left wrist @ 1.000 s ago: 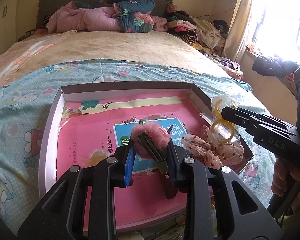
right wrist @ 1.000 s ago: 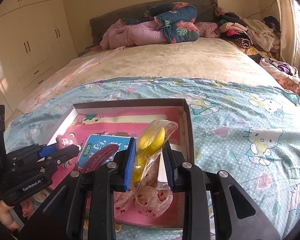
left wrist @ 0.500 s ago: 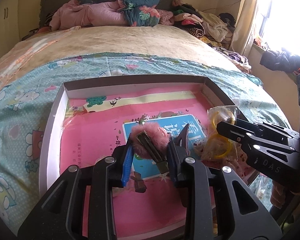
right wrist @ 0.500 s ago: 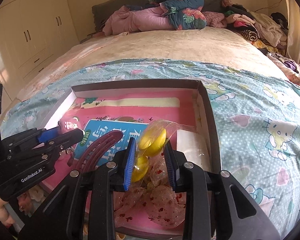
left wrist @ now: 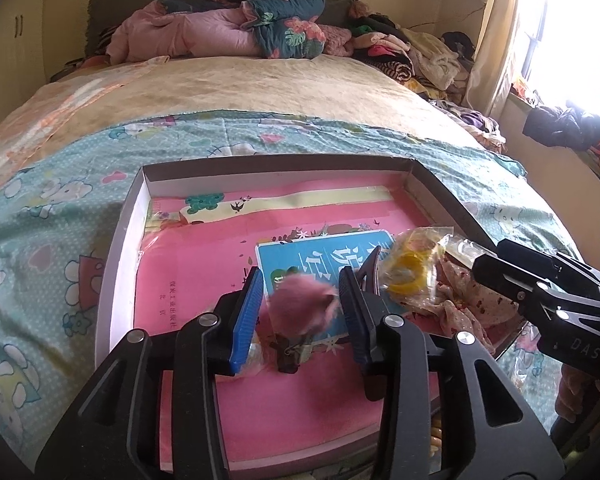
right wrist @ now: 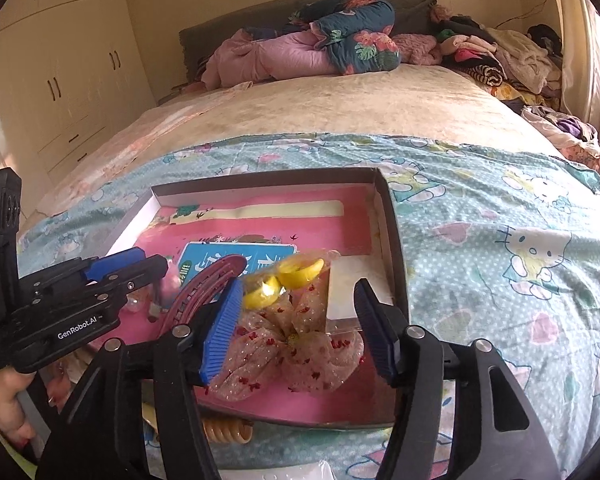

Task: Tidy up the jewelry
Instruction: 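Open the right tool to drop the earrings bag while the left tool releases the pom-pom clip, then withdraw both open tools from the tray toward the remaining items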

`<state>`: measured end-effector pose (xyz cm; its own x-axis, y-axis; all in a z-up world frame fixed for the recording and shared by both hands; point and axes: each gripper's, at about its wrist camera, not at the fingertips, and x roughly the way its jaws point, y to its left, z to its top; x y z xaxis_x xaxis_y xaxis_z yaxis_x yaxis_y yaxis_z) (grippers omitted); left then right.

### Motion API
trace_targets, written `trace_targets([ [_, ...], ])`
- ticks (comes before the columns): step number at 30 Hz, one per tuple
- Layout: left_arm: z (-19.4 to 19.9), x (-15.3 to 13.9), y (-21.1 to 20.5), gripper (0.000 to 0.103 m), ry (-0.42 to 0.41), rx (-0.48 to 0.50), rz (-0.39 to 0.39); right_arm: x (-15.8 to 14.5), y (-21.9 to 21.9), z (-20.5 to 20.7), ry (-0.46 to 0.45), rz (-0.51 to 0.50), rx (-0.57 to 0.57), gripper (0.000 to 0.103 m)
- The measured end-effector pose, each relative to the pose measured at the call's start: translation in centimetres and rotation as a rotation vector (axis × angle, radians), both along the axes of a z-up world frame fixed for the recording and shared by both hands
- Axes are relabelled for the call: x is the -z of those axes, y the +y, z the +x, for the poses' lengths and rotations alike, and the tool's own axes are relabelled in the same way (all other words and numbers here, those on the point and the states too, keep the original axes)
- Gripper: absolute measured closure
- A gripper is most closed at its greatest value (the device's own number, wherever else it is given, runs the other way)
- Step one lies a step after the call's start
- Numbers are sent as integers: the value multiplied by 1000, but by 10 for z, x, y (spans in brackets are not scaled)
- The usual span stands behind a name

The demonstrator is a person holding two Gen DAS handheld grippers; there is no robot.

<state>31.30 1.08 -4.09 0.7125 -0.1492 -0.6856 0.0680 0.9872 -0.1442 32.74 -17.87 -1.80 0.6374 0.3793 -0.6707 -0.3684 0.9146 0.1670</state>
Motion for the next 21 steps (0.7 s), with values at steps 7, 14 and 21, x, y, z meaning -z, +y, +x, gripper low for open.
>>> trace_targets([
  [7, -16, -16, 2, 53, -45, -14, -8, -12, -11, -20, -50, -8, 1, 32],
  [14, -31, -28, 1, 39, -76, -21, -8, -18, -19, -41, -71, 0, 7, 21],
  [21, -49, -30, -2, 31, -88, -18, -11, -20, -27, -58, -74, 7, 10, 19],
])
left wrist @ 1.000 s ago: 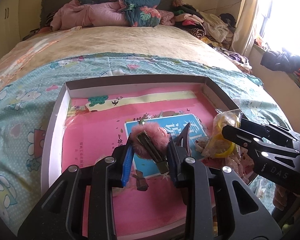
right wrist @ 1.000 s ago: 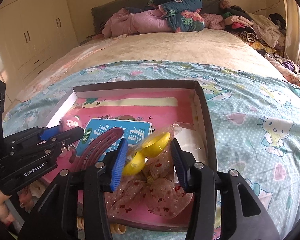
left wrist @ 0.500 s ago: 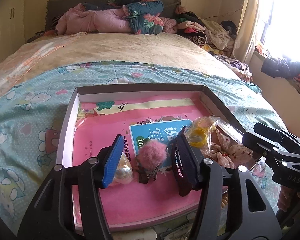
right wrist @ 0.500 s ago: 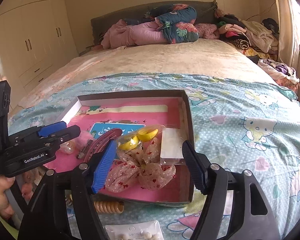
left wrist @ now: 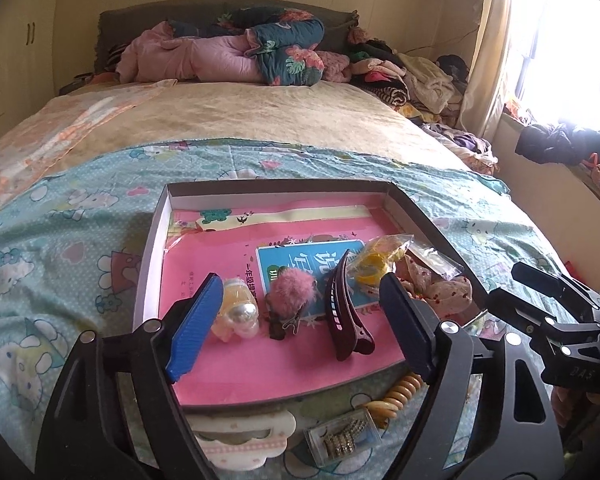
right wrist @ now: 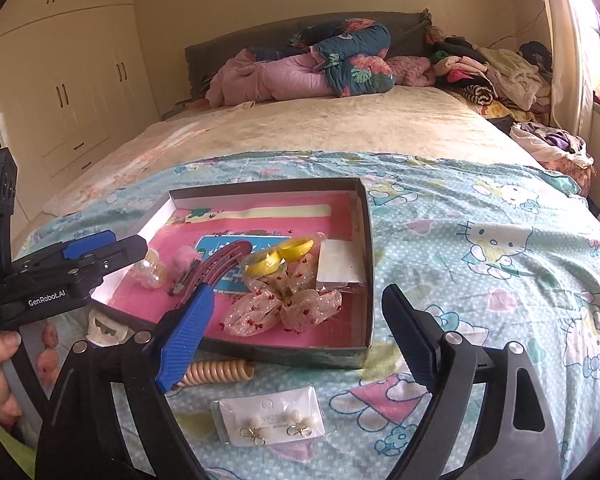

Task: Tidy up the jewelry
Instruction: 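Withdraw both open tools from the tray toward the remaining items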

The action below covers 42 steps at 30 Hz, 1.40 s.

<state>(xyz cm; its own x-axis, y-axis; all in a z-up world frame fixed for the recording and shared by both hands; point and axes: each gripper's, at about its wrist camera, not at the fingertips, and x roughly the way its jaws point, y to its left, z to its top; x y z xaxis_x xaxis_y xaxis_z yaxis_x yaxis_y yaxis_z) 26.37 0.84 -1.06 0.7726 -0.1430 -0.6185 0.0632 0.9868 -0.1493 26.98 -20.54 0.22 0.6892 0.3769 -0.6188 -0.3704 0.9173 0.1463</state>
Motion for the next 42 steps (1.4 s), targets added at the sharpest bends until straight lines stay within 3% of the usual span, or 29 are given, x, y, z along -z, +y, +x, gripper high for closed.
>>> trace_targets([
  [14, -37, -1, -2, 12, -25, 1, -9, -5, -13, -39, -29, 23, -31, 14],
  [27, -69, 1, 0, 12, -31, -1, 2, -2, -11, -65, -43, -24, -43, 12],
  [42, -93, 22, 0, 12, 31, 25, 19, 23, -5, -72, 0, -79, -59, 12],
])
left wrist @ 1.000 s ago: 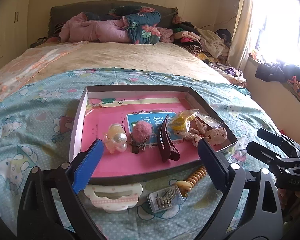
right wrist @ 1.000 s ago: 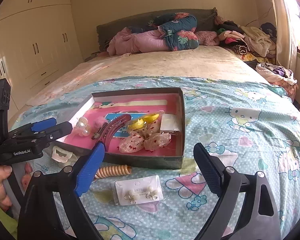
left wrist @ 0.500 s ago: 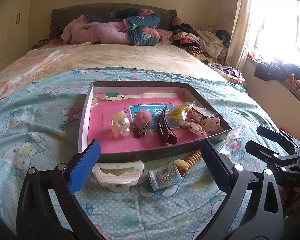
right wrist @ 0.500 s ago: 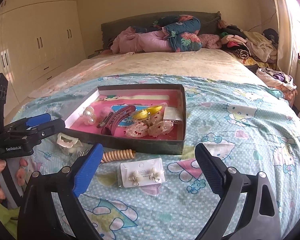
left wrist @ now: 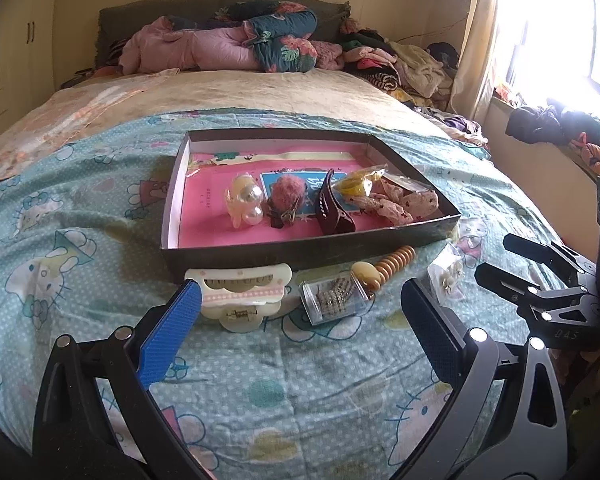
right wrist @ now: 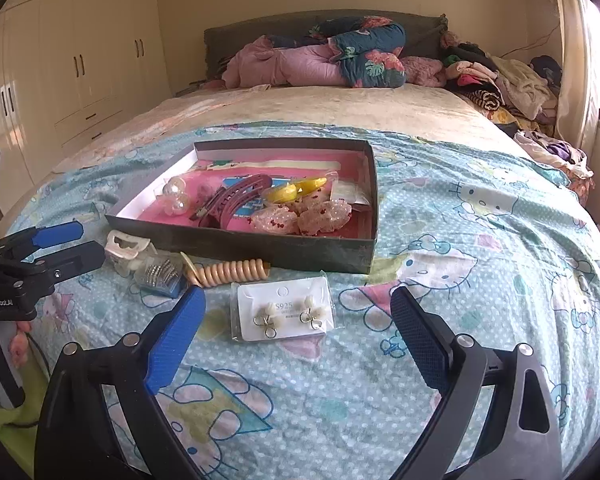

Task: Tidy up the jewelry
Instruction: 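Withdraw both open tools from the tray toward the remaining items, then grasp the pearl earring card with the right tool while the left tool grasps the clear hairpin box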

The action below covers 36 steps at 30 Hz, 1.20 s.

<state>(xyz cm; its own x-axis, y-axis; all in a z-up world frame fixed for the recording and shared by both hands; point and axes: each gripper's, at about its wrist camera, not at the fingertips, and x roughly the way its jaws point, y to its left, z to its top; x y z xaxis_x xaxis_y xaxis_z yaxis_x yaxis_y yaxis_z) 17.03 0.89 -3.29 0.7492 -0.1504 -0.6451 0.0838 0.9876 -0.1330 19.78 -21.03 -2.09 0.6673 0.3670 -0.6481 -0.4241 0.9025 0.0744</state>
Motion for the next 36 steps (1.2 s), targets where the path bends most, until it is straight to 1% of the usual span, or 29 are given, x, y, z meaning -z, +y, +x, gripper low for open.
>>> trace_targets([
  [8, 3, 19, -10, 12, 64, 34, -5, 23, 14, 5, 30, -64, -38, 12],
  [13, 8, 27, -19, 12, 82, 61, -14, 33, 17, 11, 43, -78, -42, 12],
  [19, 16, 35, -22, 13, 98, 60, -42, 42, 21, 22, 59, -92, -40, 12],
  [23, 23, 40, -24, 21, 114, 59, -66, 49, 19, 28, 82, -80, -38, 13],
  [24, 25, 42, -25, 21, 115, 57, -65, 50, 19, 29, 84, -77, -38, 15],
  [26, 27, 43, -26, 24, 117, 57, -69, 52, 19, 28, 78, -81, -43, 25],
  [27, 28, 44, -28, 27, 117, 60, -75, 52, 19, 27, 74, -87, -44, 26],
  [28, 30, 45, -29, 32, 121, 60, -75, 52, 18, 26, 71, -87, -47, 26],
  [30, 33, 48, -31, 35, 131, 59, -76, 52, 16, 26, 68, -79, -49, 28],
  [31, 34, 49, -31, 38, 131, 55, -76, 52, 15, 26, 65, -76, -48, 31],
  [36, 39, 49, -29, 52, 135, 37, -85, 51, 11, 24, 66, -63, -51, 32],
])
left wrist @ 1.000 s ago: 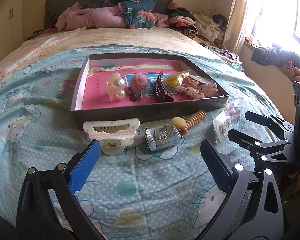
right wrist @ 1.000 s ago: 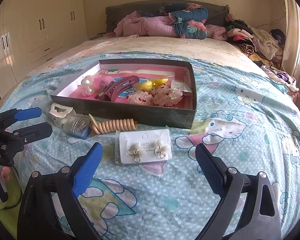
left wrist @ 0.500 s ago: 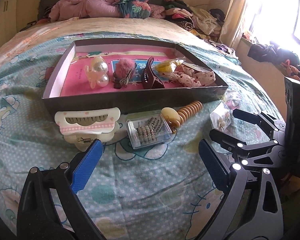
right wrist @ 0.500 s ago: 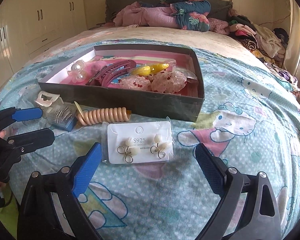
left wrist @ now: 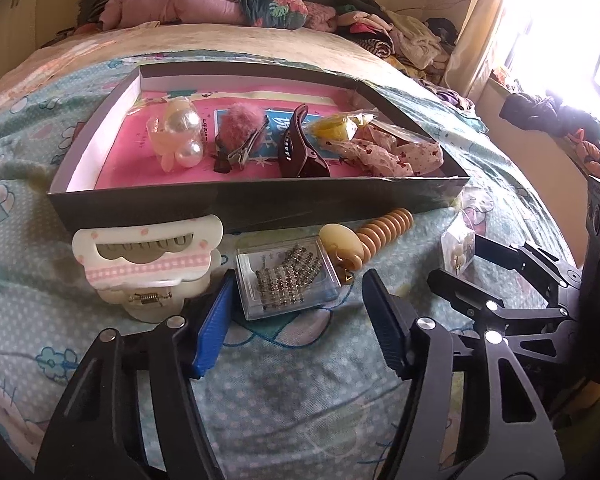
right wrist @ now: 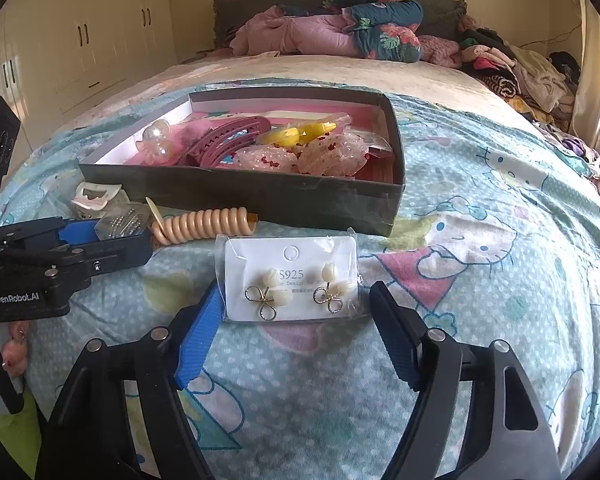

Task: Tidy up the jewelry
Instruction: 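Grasp the pearl earring card with the right tool while the left tool grasps the clear hairpin box, then carry the earring card and hairpin box over the dark tray with both tools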

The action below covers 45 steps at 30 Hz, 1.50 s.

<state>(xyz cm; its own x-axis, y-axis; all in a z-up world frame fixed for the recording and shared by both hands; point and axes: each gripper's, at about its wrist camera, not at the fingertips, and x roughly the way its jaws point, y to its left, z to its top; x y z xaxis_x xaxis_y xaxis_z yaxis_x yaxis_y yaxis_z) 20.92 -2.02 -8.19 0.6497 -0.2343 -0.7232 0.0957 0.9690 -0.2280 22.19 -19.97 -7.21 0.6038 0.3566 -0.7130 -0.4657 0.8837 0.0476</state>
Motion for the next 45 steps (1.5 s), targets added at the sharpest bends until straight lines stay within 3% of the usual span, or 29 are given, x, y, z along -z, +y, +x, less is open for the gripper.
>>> trace_targets([
  [3, 1, 1, 1, 64, 3, -1, 7, -1, -1, -2, 0, 6, -1, 32],
  [20, -19, -15, 4, 64, -33, 28, -15, -15, 5, -22, -2, 50, -38, 35],
  [45, -28, -46, 55, 64, -132, -79, -61, -49, 56, -22, -61, 41, -100, 35],
])
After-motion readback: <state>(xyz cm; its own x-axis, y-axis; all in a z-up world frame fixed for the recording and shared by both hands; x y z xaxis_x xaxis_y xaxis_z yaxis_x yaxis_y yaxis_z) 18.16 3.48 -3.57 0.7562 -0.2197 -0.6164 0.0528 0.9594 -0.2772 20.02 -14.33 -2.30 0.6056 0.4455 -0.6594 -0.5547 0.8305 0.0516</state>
